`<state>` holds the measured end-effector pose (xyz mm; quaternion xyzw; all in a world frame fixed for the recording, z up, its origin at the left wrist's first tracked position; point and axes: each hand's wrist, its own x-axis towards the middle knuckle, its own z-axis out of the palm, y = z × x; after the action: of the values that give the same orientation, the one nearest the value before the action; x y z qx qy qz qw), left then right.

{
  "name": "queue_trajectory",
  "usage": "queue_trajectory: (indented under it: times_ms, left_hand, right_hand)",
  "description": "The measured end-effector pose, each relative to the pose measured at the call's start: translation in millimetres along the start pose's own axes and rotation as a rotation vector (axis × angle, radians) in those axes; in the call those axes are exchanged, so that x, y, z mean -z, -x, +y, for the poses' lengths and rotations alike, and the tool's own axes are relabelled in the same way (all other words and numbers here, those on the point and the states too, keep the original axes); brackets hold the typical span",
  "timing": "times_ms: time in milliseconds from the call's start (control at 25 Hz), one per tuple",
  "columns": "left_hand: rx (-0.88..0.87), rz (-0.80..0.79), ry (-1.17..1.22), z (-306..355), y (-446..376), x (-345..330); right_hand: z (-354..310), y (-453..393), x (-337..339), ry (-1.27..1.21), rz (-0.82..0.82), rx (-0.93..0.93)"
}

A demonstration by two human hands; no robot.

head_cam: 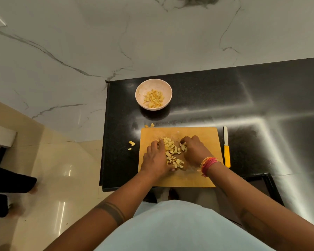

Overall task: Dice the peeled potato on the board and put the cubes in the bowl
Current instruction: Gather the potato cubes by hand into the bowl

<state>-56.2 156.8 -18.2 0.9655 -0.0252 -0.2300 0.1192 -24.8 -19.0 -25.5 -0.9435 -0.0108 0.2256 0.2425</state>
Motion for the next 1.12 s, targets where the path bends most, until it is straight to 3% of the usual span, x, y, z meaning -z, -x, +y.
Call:
queue_trajectory:
  times_ms: [80,240,440,720,880,1000,1120]
  left_hand:
    - [0.005,0.014,0.019,-0.5,-0.8,0.4]
    - [0.024,0.016,0.069,-0.9,-2.4,6.2]
    - [0.02,0.02,0.002,4.7,1.2,1.1]
    - [0.013,0.053,0.005,3.8,2.4,-2.2]
    - [0.016,0.048,0.004,2.8,1.7,-1.9]
    - [0.014,0.05,0.001,4.1,2.8,-1.2]
    - [0.014,0.048,0.015,1.9,2.1,0.2]
  right_hand:
    - [-11.0,-2.9,0.9,-0.047,-0.035,0.07]
    - [2.6,0.3,22.9,-0.049,0.087,0.043]
    - [27.6,17.7,24.4,0.146,-0.106,-0.099]
    - [0.3,10.3,3.2,-0.114,0.056,0.066]
    - [27.2,11.1,15.1,-0.061,0.208,-0.152]
    - [24.2,9.5,5.9,-0.003,0.198,-0.19]
    - [-9.2,1.9,-5.5,-0.164,0.124,-0.091]
